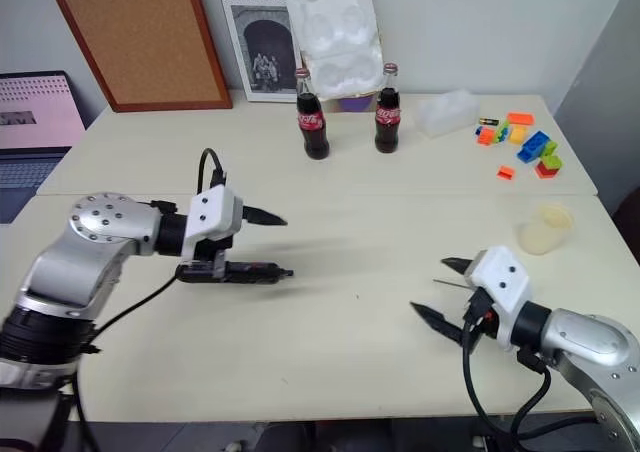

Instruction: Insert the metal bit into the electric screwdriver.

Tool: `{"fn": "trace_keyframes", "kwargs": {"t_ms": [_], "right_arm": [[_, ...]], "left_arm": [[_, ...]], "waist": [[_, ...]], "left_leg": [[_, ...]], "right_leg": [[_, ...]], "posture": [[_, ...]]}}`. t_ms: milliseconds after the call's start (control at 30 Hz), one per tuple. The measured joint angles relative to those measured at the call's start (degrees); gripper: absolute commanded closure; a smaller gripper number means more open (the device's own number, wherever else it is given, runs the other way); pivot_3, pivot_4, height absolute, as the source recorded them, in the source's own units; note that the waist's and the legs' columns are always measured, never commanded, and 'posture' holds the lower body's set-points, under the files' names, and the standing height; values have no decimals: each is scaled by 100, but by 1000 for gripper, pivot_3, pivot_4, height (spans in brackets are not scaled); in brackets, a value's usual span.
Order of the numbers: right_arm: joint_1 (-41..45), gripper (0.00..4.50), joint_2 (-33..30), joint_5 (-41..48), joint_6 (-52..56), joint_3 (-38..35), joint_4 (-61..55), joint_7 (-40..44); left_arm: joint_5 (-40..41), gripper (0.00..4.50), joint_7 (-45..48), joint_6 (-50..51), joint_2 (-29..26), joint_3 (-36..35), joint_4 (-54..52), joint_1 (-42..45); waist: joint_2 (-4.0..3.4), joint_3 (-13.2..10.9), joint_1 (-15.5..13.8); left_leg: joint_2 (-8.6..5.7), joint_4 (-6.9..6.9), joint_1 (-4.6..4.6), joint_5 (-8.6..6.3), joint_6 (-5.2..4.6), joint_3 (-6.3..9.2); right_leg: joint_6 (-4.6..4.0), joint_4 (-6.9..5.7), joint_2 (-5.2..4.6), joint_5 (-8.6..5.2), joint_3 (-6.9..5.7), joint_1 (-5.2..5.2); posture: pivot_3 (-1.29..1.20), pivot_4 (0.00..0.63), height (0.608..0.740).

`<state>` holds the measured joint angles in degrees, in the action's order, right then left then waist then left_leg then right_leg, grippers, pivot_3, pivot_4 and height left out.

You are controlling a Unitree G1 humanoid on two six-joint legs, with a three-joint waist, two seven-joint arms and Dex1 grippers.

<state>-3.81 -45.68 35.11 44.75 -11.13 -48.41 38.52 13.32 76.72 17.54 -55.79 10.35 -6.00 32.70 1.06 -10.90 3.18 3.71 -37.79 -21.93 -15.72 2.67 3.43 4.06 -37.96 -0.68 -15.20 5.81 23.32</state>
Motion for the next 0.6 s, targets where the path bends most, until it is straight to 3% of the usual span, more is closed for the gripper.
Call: {"fn": "trace_keyframes", "kwargs": {"t_ms": [233,600], "right_arm": [[118,39,-108,122,14,315,139,240],[-326,39,-5,4,-256,556,-93,109]], "left_arm": [[-814,0,531,-80,-400,624,190,366],[-1702,0,537,-94,219,1282,863,925]], "waist": [[3,-1,-131],[3,-1,-134]], "left_leg": [[0,-1,-11,-1,-1,0],[1,-3,-11,-1,-2,2]], "right_leg": [[-20,3,-1,-12,-4,7],[3,-2,2,1,-4,9]], "posture": [[0,150,740],[0,150,740]]}}
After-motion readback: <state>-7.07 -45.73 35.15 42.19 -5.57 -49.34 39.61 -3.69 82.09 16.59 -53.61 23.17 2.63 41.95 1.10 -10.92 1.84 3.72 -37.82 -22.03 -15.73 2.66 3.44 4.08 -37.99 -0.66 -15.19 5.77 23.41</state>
